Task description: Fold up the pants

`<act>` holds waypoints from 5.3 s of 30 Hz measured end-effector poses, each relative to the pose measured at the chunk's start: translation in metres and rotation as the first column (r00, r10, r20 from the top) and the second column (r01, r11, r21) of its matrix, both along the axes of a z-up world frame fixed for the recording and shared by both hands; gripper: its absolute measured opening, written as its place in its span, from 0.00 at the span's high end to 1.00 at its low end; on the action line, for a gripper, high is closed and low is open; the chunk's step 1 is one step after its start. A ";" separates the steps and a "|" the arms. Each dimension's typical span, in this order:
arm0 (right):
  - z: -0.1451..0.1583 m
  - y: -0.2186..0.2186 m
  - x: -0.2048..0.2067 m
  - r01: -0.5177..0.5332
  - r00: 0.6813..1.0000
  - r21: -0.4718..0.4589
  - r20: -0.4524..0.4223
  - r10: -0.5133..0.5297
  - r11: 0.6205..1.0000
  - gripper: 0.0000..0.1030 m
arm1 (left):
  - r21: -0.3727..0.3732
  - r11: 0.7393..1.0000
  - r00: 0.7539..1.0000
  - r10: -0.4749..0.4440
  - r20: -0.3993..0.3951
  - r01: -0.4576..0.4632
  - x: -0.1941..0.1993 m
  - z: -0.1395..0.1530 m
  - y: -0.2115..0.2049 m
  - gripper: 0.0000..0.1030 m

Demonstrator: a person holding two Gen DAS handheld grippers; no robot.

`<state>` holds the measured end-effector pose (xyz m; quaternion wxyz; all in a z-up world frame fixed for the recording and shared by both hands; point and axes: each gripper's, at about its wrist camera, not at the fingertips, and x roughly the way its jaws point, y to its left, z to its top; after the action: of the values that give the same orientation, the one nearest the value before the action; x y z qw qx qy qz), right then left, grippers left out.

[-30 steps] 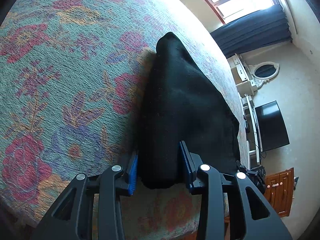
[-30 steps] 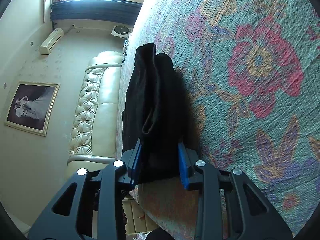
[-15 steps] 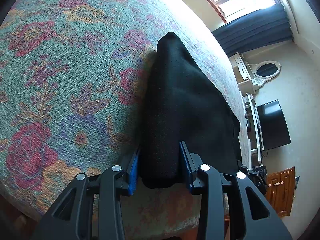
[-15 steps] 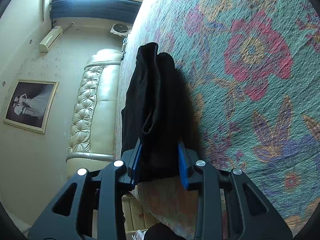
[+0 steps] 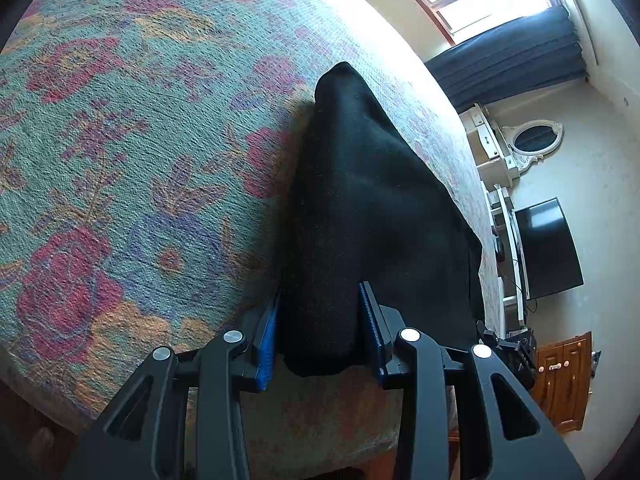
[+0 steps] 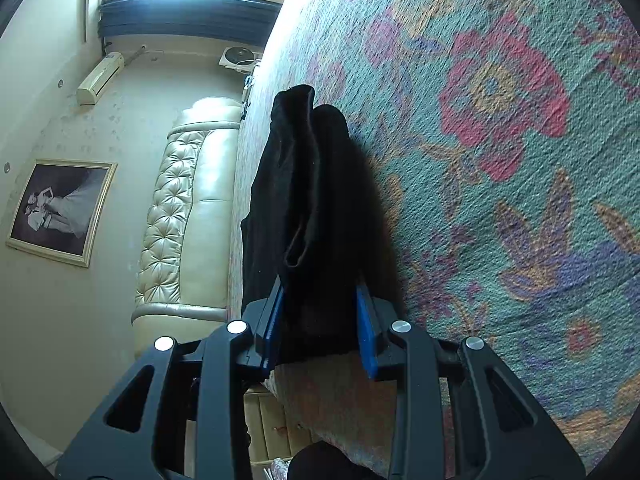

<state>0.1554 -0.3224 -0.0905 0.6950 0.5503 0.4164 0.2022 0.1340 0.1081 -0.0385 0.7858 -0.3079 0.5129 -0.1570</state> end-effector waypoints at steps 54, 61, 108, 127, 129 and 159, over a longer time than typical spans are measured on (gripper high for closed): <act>-0.016 -0.013 0.016 -0.032 0.999 0.008 0.010 0.032 0.999 0.34 | 0.143 0.990 1.000 0.019 -0.010 -0.017 -0.004 0.008 0.005 0.21; -0.028 -0.003 0.029 -0.114 0.993 -0.035 0.018 0.115 0.993 0.70 | 0.149 0.988 0.998 0.052 -0.027 -0.048 -0.002 0.004 0.013 0.21; -0.025 -0.040 0.084 0.107 0.994 0.074 -0.026 -0.105 0.991 0.58 | 0.197 0.980 0.999 0.014 -0.034 -0.007 0.008 -0.001 0.008 0.17; 0.051 -0.007 -0.060 0.044 0.994 -0.513 -0.064 -0.090 0.857 0.22 | 0.374 0.927 0.995 0.003 0.102 -0.041 -0.025 0.028 -0.017 0.17; 0.067 0.009 -0.071 0.019 0.998 -0.623 -0.038 -0.054 0.782 0.18 | 0.425 0.904 0.990 -0.027 0.142 -0.036 -0.040 0.035 -0.027 0.17; 0.092 0.104 -0.119 0.089 0.981 -0.887 0.156 0.113 0.453 0.12 | 0.614 0.780 0.954 -0.083 0.289 -0.118 -0.106 0.050 -0.059 0.17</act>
<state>0.0360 -0.2184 0.0014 0.9151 0.0799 0.3951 0.0115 0.0280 0.0488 0.0112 0.9130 -0.0074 0.4075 -0.0157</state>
